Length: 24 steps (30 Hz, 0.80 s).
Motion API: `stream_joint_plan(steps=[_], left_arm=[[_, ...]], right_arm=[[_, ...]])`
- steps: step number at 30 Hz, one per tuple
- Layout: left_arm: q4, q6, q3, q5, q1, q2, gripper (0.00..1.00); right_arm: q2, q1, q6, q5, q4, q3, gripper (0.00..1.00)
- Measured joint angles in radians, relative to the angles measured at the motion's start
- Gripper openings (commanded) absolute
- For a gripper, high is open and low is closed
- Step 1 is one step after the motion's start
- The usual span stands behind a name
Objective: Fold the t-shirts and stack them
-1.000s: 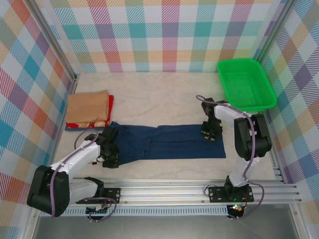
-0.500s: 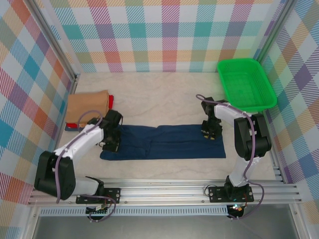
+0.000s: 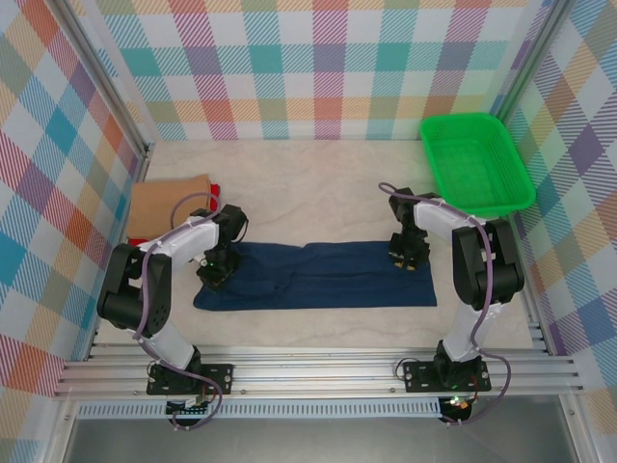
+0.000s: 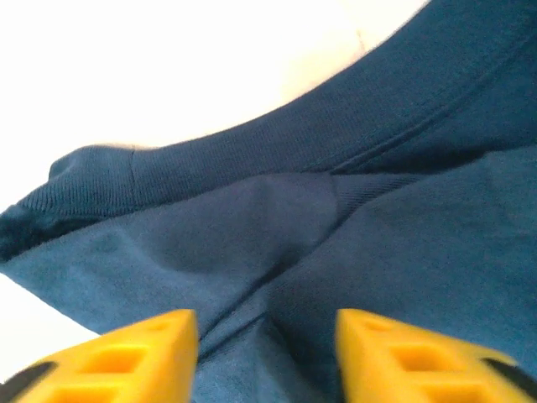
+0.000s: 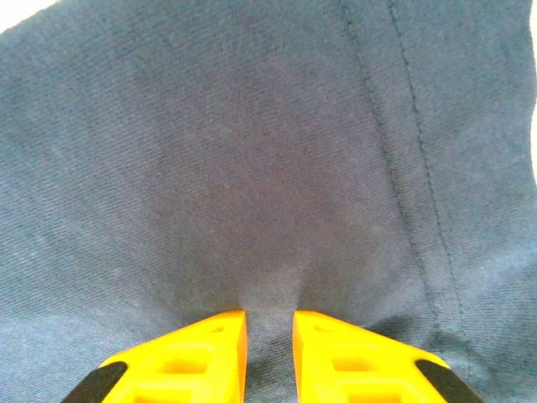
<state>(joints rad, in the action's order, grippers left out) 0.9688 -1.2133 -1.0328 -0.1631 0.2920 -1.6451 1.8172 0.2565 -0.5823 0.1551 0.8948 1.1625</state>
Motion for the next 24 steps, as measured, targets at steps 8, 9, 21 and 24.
stream_joint_plan(steps=[8, 9, 21, 24], left_arm=[[0.025, 0.071, -0.077, 0.006, 0.016, 0.188, 0.59], [0.028, 0.073, -0.077, 0.021, 0.024, 0.217, 0.55], [-0.021, 0.029, 0.098, 0.158, 0.064, 0.180, 0.34], [-0.043, 0.031, 0.074, 0.167, 0.065, 0.146, 0.38]], right_arm=[[-0.055, -0.028, 0.000, 0.008, -0.003, -0.003, 0.28], [-0.069, -0.041, 0.000, 0.007, -0.008, -0.006, 0.28], [-0.052, -0.112, 0.021, -0.019, -0.042, -0.021, 0.23], [-0.047, -0.112, 0.023, -0.025, -0.042, -0.021, 0.23]])
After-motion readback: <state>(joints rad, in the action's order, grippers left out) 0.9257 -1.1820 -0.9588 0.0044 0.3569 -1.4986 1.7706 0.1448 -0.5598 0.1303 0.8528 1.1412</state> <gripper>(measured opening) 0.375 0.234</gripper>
